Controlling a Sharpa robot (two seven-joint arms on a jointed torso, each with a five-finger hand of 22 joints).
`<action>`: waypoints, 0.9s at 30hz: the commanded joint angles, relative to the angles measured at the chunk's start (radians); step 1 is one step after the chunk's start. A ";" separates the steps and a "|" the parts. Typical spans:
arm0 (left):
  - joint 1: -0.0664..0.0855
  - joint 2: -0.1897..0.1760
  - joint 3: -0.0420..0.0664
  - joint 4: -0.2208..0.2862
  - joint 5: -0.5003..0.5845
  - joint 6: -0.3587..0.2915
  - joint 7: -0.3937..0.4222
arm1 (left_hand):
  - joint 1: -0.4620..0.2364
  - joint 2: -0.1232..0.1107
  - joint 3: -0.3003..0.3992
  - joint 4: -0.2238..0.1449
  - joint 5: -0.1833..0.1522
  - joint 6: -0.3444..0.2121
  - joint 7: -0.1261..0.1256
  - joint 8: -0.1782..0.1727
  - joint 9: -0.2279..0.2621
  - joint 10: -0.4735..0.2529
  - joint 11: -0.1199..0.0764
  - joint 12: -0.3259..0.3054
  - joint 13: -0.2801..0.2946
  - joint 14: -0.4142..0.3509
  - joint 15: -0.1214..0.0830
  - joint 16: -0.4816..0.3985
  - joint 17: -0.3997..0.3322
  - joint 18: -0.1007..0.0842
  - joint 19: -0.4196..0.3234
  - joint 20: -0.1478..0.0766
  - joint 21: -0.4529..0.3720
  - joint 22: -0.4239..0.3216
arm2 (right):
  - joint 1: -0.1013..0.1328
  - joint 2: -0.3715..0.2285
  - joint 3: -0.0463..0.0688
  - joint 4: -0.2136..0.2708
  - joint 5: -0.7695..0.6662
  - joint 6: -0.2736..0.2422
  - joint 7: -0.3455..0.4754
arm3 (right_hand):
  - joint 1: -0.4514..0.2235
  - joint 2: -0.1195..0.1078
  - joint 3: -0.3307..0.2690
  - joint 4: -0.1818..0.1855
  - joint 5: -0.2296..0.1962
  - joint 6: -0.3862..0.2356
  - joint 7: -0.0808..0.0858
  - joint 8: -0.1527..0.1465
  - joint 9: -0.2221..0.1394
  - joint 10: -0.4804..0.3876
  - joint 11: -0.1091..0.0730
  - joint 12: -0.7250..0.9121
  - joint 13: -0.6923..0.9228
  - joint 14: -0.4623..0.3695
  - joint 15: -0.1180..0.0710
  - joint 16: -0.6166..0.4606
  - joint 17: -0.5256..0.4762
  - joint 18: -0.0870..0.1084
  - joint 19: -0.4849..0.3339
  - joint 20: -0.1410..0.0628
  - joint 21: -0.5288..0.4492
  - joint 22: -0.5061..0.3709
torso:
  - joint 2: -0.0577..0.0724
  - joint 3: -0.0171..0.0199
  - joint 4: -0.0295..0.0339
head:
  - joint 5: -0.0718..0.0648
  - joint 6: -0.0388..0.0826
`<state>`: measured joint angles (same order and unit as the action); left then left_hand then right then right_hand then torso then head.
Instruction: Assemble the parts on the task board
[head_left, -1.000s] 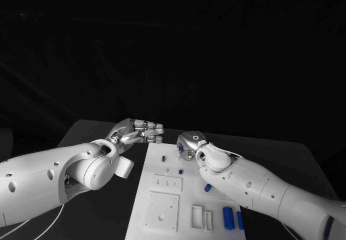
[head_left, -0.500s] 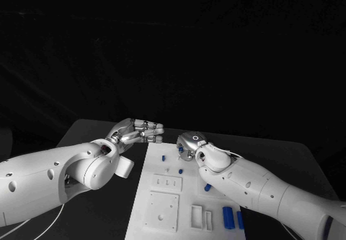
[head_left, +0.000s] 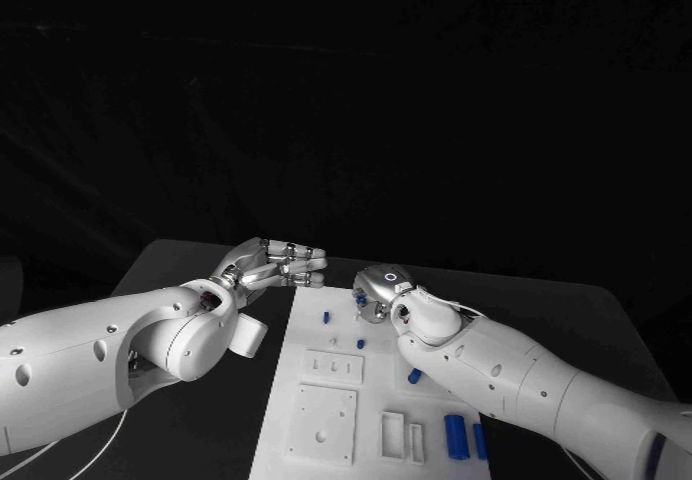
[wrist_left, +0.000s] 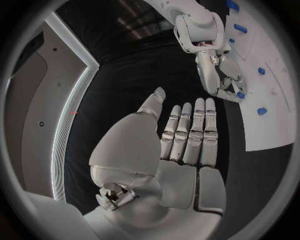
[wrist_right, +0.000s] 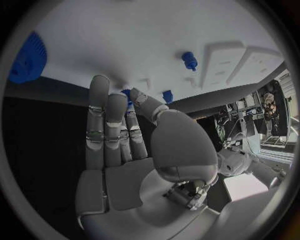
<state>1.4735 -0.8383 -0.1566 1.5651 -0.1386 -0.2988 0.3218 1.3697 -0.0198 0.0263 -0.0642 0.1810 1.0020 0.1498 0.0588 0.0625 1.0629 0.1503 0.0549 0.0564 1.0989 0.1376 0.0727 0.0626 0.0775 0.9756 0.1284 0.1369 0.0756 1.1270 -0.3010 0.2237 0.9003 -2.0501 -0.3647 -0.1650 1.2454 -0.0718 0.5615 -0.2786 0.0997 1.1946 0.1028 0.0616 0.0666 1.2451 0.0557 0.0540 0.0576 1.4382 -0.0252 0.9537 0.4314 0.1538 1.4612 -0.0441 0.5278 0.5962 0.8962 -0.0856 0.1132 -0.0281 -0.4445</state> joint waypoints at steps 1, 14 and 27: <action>0.002 0.001 0.001 0.001 0.002 -0.001 0.005 | 0.011 0.000 0.001 0.004 -0.005 -0.001 0.004 0.003 0.002 -0.006 0.001 0.004 0.002 -0.003 0.005 -0.001 0.001 -0.003 0.006 0.003 0.003 -0.001 | -0.003 -0.001 -0.001 -0.005 0.000 -0.002 0.010 | -0.003 -0.009 -0.004 0.002 -0.001 -0.033 0.007 -0.001 -0.004 -0.043 0.016 0.004 0.001 -0.001 0.004 -0.005 0.001 0.014 0.018 0.001 -0.009 0.002 | 0.001 -0.0002 0.0005 | -0.001 0.000; 0.004 -0.006 0.001 0.000 0.002 -0.004 0.005 | 0.018 -0.001 0.005 0.005 -0.004 -0.003 0.004 0.003 0.002 -0.009 0.002 0.004 0.002 -0.005 0.005 -0.001 0.001 -0.001 0.006 0.003 0.004 -0.001 | -0.003 -0.028 -0.002 0.018 0.035 -0.088 -0.014 | 0.139 -0.130 -0.354 0.288 0.034 -0.262 -0.029 -0.002 -0.007 -0.381 0.074 -0.001 -0.005 -0.007 0.028 -0.022 -0.001 0.034 0.048 0.027 -0.056 -0.092 | 0.002 0.0000 -0.0051 | -0.001 0.005; 0.008 -0.029 0.000 -0.003 0.003 -0.001 0.008 | 0.018 0.001 0.005 0.003 -0.004 -0.001 0.004 0.003 0.002 -0.005 0.000 0.004 0.002 -0.002 0.004 0.000 0.001 -0.001 0.008 0.002 0.005 -0.001 | -0.003 -0.209 0.055 0.178 0.165 -0.081 -0.022 | 0.036 -0.063 -0.265 0.131 0.052 -0.161 0.026 0.001 -0.003 -0.002 0.007 0.007 0.006 -0.001 -0.006 -0.012 0.016 -0.007 0.044 -0.006 -0.019 -0.114 | -0.003 0.0157 -0.0414 | 0.001 0.017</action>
<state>1.4798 -0.8662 -0.1565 1.5618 -0.1385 -0.3008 0.3204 1.3803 -0.0197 0.0290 -0.0615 0.1810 1.0020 0.1498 0.0588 0.0631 1.0594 0.1539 0.0549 0.0564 1.0989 0.1376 0.0727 0.0626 0.0775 0.9756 0.1284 0.1369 0.0756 1.1251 -0.4986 0.2769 1.0676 -1.9517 -0.4480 -0.1738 1.2872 -0.1340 0.2889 -0.1438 0.1483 1.0268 0.1253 0.0638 0.0629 1.2376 0.0641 0.0577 0.0623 1.4370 -0.0265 0.9389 0.4465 0.1551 1.4669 -0.0468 0.5059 0.4810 0.8957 -0.0745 0.0857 -0.0266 -0.4290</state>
